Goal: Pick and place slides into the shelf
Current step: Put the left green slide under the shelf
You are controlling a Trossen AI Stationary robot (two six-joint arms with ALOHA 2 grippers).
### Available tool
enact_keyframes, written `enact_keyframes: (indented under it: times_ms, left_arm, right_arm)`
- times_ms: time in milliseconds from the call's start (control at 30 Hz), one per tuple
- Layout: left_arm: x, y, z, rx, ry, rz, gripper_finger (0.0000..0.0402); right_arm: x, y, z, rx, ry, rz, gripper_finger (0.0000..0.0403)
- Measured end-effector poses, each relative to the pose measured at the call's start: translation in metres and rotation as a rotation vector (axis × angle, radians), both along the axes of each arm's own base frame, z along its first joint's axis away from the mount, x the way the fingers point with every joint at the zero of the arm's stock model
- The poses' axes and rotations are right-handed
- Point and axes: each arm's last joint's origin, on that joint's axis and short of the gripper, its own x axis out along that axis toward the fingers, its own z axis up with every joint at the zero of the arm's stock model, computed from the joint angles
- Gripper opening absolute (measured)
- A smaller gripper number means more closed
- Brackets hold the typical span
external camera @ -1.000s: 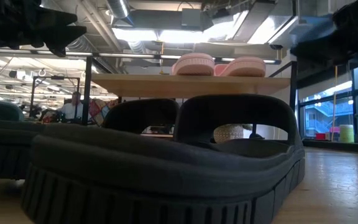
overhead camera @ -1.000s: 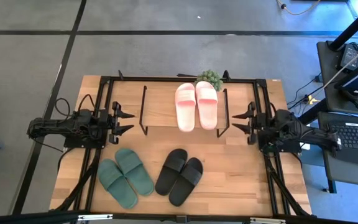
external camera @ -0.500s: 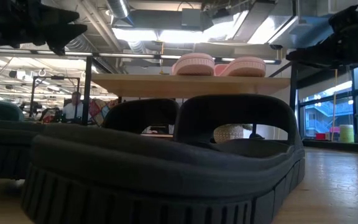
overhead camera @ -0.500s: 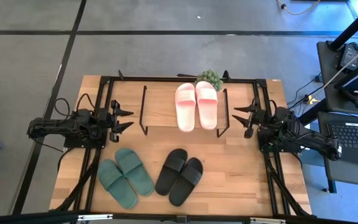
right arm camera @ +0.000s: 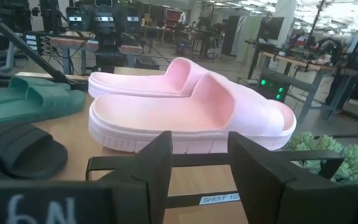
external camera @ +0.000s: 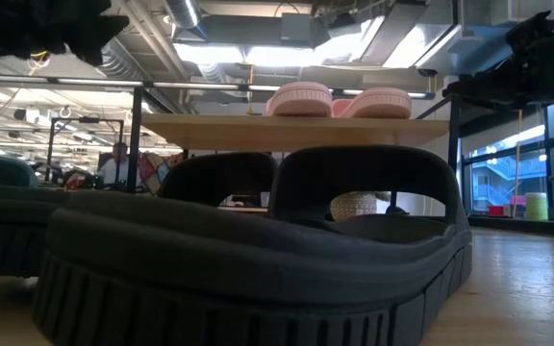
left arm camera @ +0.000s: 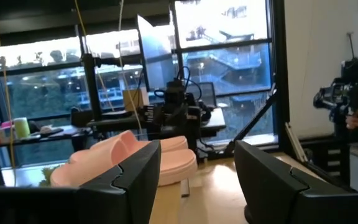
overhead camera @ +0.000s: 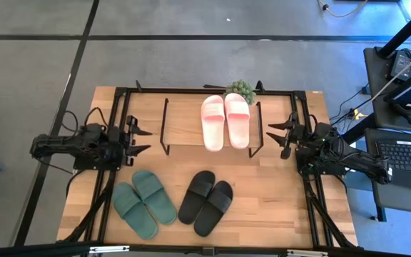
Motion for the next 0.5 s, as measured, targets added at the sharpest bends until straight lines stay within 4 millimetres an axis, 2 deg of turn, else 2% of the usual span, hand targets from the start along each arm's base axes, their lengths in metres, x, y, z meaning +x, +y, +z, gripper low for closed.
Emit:
enact_keyframes:
  times_ms: [133, 267, 367, 500]
  left_arm:
    - [0.003, -0.001, 0.024, 0.011, 0.087, -0.007, 0.0198]
    - [0.018, -0.005, 0.05, 0.047, 0.207, -0.039, 0.0198]
    - [0.036, -0.012, 0.068, 0.057, 0.381, -0.039, 0.0198]
    - [0.055, -0.025, 0.084, 0.013, 0.674, 0.079, 0.0198]
  right_arm:
    - [0.0, 0.0, 0.0, 0.026, -0.007, 0.0, 0.0157]
    - [0.0, 0.0, 0.0, 0.026, -0.005, 0.0, 0.0157]
    - [0.0, 0.0, 0.0, 0.029, -0.003, 0.0, 0.0157]
    - [0.0, 0.0, -0.004, 0.038, 0.029, 0.0, 0.0157]
